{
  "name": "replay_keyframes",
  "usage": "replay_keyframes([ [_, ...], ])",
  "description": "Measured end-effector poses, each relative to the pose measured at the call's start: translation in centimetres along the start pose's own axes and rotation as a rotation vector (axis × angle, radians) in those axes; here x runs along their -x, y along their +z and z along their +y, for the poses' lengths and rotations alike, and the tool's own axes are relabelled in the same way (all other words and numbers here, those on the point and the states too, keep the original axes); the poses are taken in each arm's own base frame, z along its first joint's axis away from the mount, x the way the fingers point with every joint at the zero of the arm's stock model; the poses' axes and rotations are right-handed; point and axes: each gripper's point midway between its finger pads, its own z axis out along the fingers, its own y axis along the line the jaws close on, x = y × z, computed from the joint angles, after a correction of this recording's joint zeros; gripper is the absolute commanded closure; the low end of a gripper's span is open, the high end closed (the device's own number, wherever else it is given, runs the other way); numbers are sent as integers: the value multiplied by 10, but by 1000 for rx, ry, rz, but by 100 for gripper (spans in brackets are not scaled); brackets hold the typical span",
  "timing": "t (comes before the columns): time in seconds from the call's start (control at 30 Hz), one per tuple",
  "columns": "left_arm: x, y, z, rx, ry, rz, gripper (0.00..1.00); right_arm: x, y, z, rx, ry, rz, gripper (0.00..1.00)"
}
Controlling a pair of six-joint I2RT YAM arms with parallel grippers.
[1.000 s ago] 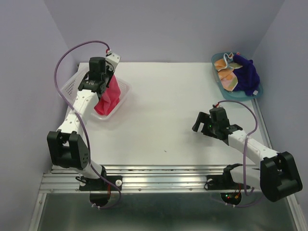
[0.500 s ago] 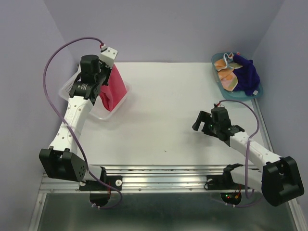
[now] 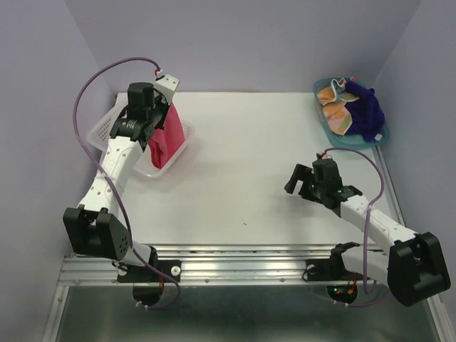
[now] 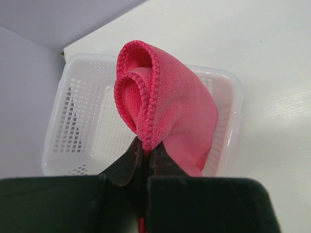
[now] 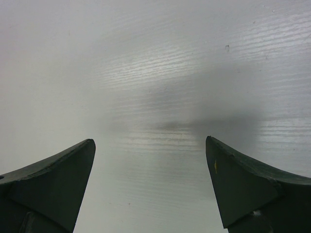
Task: Fold and stack the towels
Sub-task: Neatly place the folded towel into the bin
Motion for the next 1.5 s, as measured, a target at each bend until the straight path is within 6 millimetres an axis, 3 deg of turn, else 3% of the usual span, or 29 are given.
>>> replay_keyframes([
  [0.37,-38,38,5,30,36,137,100,-1,3,-5,-27,3,1,0],
  [0.63,-74,73,26,66,44,240,100,-5,8,-12,-62,0,16,0],
  [1.03,-109,101,73,105,44,306,100,-12,15,-23,-117,-4,40,0],
  [1.23,-131,121,79,80,60,342,100,-10,15,-27,-137,-6,27,0],
  [1.5,-130,148,93,102,54,327,100,-8,16,-30,-156,-7,17,0],
])
